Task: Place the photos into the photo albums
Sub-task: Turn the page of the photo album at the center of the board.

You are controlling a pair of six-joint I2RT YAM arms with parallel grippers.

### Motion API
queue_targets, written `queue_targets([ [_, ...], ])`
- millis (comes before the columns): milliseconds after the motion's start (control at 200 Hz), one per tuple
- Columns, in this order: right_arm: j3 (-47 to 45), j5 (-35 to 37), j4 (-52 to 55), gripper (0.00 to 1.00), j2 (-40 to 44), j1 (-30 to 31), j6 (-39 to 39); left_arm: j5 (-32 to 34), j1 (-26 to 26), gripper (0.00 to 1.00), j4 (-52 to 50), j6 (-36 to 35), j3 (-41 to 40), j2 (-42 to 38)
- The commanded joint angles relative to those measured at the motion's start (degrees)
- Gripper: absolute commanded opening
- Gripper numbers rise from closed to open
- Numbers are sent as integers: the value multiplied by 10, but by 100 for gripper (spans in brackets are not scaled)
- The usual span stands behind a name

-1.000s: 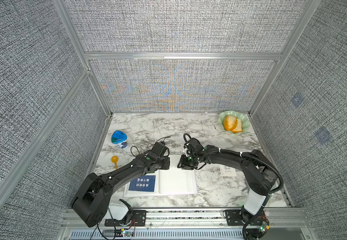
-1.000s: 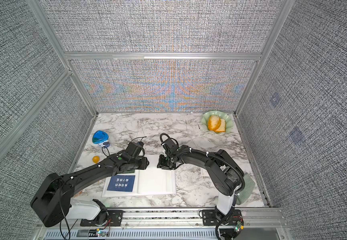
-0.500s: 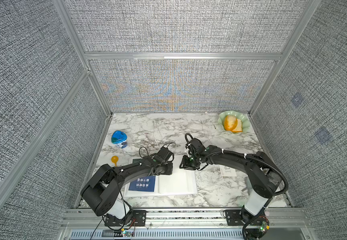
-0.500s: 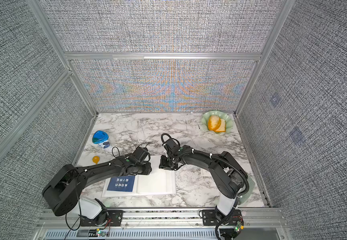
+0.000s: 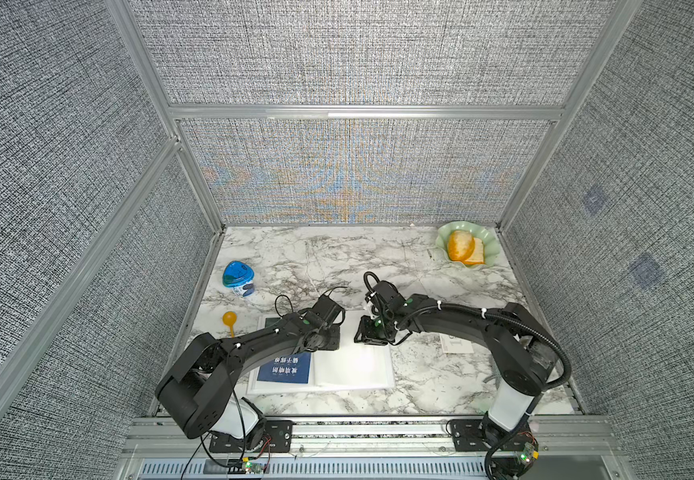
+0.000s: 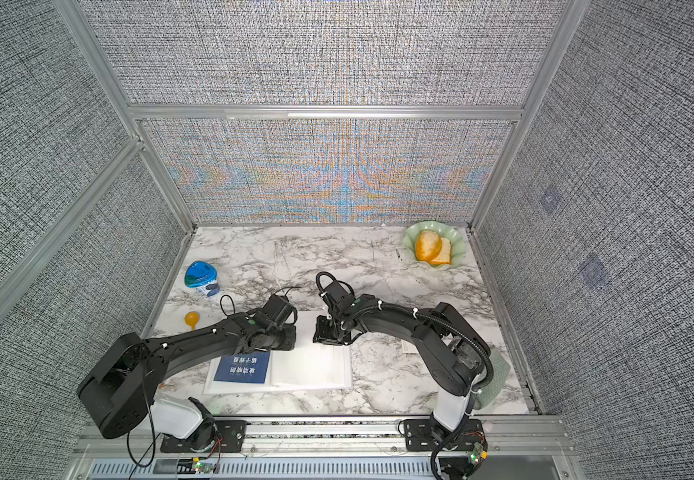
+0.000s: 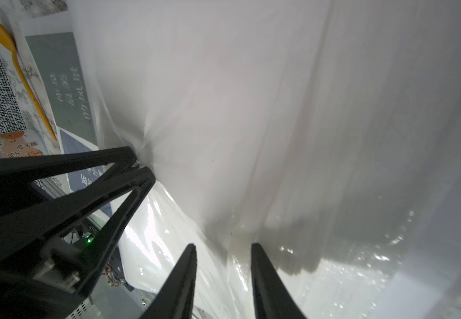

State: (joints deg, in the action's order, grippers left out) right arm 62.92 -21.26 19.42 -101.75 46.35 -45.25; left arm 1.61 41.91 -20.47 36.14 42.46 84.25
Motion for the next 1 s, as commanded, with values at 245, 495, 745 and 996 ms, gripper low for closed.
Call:
queue_targets([
  [245,23,98,75,36,49,3,9,19,-3,35,-29,-2,-6,-5],
  [495,22,51,41,36,30,15,0,14,-3,35,-24,-1,-6,-3],
  [745,12,29,2,36,-4,16,-11,15,-3,35,-26,-2,-10,-11],
  [996,15,-8,-35,36,-38,16,-13,11,-3,35,-25,-3,-9,-14],
])
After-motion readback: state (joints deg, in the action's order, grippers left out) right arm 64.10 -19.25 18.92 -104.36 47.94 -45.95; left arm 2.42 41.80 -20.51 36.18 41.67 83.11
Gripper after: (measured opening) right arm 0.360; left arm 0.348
